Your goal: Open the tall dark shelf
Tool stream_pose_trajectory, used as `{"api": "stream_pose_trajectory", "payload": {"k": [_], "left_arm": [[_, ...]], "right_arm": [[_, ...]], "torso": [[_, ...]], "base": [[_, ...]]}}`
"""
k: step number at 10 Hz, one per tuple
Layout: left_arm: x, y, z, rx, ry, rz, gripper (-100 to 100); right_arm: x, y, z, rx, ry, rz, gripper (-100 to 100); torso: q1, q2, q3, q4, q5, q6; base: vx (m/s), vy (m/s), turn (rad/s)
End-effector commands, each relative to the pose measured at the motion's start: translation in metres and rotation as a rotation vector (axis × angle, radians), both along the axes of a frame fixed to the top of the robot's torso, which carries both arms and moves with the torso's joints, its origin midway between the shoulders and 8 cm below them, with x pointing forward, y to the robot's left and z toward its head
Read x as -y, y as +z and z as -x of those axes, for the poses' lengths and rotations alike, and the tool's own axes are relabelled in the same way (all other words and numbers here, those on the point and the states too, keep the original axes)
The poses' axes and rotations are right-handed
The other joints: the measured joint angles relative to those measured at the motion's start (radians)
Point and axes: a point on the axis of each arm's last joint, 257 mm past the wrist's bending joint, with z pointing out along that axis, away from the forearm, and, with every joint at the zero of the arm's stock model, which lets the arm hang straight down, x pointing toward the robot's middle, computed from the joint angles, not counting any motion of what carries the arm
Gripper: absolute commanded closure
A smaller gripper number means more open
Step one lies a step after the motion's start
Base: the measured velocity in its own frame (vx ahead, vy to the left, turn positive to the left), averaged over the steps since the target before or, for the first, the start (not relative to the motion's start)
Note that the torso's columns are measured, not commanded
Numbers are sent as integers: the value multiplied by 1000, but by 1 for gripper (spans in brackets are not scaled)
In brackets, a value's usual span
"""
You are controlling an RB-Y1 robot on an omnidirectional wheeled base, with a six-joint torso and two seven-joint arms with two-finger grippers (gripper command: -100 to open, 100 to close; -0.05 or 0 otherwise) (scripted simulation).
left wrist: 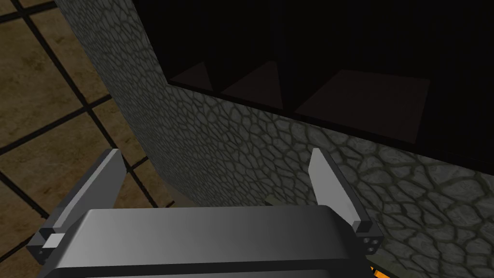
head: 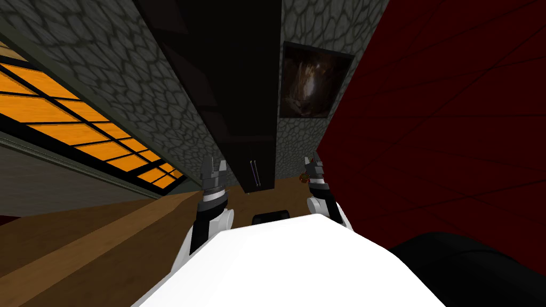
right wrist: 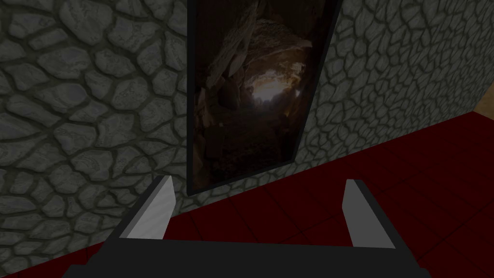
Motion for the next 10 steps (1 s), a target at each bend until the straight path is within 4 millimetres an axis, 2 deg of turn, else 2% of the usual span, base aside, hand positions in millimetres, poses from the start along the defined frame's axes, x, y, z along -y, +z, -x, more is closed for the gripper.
{"api": "stream_pose_trajectory", "payload": {"k": [1, 9, 10], "left_arm": [[0, 0, 0, 0, 0, 0, 0], [0, 0, 0, 0, 0, 0, 0], [6, -3, -2, -17, -20, -39, -100]], "right_arm": [[0, 0, 0, 0, 0, 0, 0], [0, 0, 0, 0, 0, 0, 0], [0, 0, 0, 0, 0, 0, 0]], "torso": [[0, 40, -82, 41, 0, 0], [0, 618, -1234, 617, 0, 0], [0, 691, -1382, 691, 0, 0]], "base": [[0, 0, 0], [0, 0, 0], [16, -2, -14]]}}
